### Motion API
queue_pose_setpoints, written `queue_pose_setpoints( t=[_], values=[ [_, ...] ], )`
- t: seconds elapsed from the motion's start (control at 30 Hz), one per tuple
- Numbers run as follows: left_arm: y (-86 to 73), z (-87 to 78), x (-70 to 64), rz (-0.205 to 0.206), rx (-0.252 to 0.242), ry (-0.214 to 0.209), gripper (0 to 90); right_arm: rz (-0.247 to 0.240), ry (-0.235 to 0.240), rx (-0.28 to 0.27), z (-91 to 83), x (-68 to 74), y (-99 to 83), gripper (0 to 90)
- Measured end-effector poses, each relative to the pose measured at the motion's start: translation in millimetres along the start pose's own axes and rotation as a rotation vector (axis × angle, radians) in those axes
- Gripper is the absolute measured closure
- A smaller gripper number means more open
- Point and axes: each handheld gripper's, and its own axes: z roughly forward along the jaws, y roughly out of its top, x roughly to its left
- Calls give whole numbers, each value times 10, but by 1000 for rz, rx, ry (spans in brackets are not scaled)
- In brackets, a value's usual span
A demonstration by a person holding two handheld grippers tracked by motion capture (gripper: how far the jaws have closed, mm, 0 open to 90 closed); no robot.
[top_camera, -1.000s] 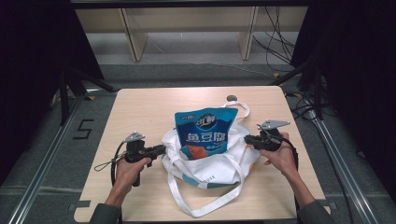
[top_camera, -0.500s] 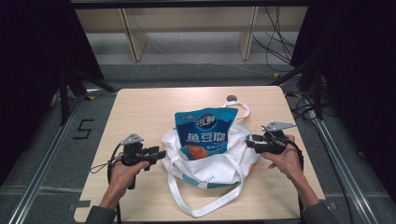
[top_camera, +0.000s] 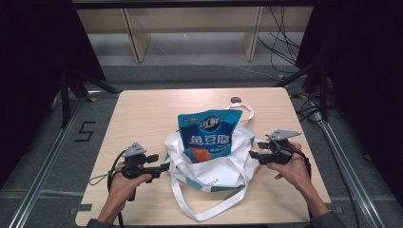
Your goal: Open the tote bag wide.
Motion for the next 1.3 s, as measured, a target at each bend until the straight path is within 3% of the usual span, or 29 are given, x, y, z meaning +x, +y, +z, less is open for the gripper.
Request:
queue_pose_setpoints(
  t=[0.03,0.07,0.13,0.23,0.27,0.3,0.33,0.37,0.43,0.5,0.57,0.6,0.63,0.67,0.7,0.77,0.8,0.83,0.87,0.9,0.93,1.0,1.07,1.1,1.13,1.2,1.27,1.3],
  values=[
    [-9,-5,-13,0,-2,0,347,14,9,-4,-7,18,-9,435],
    [-17,-19,-23,8,1,7,341,-9,-15,15,-24,4,-21,427],
    [-39,-39,-46,9,1,25,330,34,-20,13,-44,41,-65,410],
    [-98,-63,-54,10,-4,30,320,9,-17,18,-67,23,-101,402],
    [-123,-65,-74,-7,-9,36,313,5,-33,11,-61,25,-126,398],
    [-147,-76,-74,13,-6,33,307,41,-8,14,-74,55,-138,394],
    [-168,-84,-84,20,-5,34,302,-4,-39,35,-82,27,-164,386],
    [-189,-91,-97,28,-10,37,297,51,-25,34,-89,76,-180,381],
    [-228,-108,-112,32,-10,41,283,11,-33,28,-98,55,-203,379],
    [-270,-109,-136,14,-15,46,272,53,-20,30,-111,97,-223,375],
    [-305,-110,-141,28,-7,46,265,53,-11,9,-117,102,-236,372],
    [-316,-112,-141,42,5,49,260,26,-35,25,-126,87,-252,370],
    [-336,-102,-157,23,0,53,253,38,-14,22,-137,102,-255,368],
    [-347,-103,-160,26,4,56,248,-12,-42,45,-150,65,-274,367],
    [-354,-103,-164,38,1,53,246,35,-22,19,-140,109,-278,364],
    [-377,-104,-182,23,3,48,236,36,-34,21,-140,123,-296,359],
    [-387,-100,-191,28,-3,45,233,40,-17,24,-155,133,-304,358],
    [-394,-102,-213,25,-5,54,229,22,-40,39,-161,123,-319,354],
    [-408,-101,-220,29,-7,55,223,61,-38,31,-162,160,-338,348],
    [-419,-105,-230,35,0,61,218,53,-46,47,-168,156,-353,348],
    [-435,-96,-245,27,-7,57,214,44,-34,26,-164,149,-371,347],
    [-468,-93,-251,50,4,59,199,77,-16,43,-181,191,-404,333],
    [-493,-90,-241,64,4,58,174,67,-42,26,-164,205,-454,318],
    [-505,-92,-234,64,6,61,161,80,-34,54,-186,222,-467,313],
    [-523,-89,-241,40,4,62,160,68,-31,41,-174,231,-495,313],
    [-547,-77,-246,39,1,59,160,67,-25,71,-195,252,-524,313],
    [-556,-72,-249,56,21,61,160,54,-17,63,-195,269,-556,312],
    [-566,-51,-263,39,11,57,160,56,-32,79,-208,279,-576,312]
  ],
)
